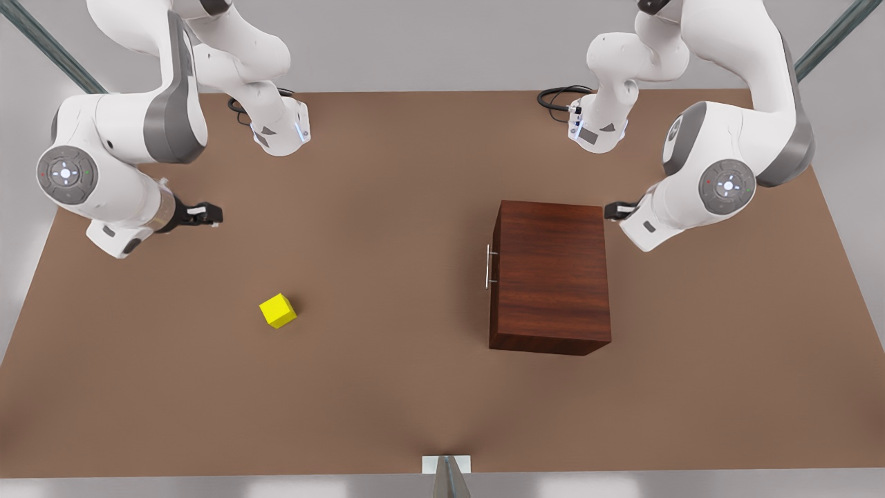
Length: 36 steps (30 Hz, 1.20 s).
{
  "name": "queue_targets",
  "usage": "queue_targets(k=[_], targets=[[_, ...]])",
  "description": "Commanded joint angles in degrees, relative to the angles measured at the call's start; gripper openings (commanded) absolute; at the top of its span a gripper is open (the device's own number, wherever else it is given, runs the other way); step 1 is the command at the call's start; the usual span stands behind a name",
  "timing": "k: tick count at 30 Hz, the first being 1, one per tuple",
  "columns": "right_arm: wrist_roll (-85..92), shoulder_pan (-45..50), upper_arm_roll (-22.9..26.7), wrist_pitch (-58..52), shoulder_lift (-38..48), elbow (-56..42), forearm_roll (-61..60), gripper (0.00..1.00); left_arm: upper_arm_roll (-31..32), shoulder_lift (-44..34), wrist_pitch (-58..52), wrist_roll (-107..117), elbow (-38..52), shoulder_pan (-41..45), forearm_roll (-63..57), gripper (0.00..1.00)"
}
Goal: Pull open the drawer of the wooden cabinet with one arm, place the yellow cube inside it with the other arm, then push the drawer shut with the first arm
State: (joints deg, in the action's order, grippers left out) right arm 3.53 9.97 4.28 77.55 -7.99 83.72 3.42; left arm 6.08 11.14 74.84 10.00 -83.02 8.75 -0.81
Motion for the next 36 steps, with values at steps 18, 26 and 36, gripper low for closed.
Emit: queue_targets(k=[18,26,36], targets=[[2.62,-0.04,0.11,4.80,-0.45,0.92,0.27,1.00,-1.43,32.01,15.59,48.01,24.57,32.20,-12.46,1.00],[2.62,-0.21,0.11,4.80,-0.45,1.36,0.27,1.00,-3.89,35.09,18.41,47.75,24.75,33.52,-12.02,0.94],[2.62,-0.21,0.11,4.89,-0.45,1.62,0.27,1.00,-5.21,36.76,16.21,47.84,24.57,34.58,-14.30,0.84]])
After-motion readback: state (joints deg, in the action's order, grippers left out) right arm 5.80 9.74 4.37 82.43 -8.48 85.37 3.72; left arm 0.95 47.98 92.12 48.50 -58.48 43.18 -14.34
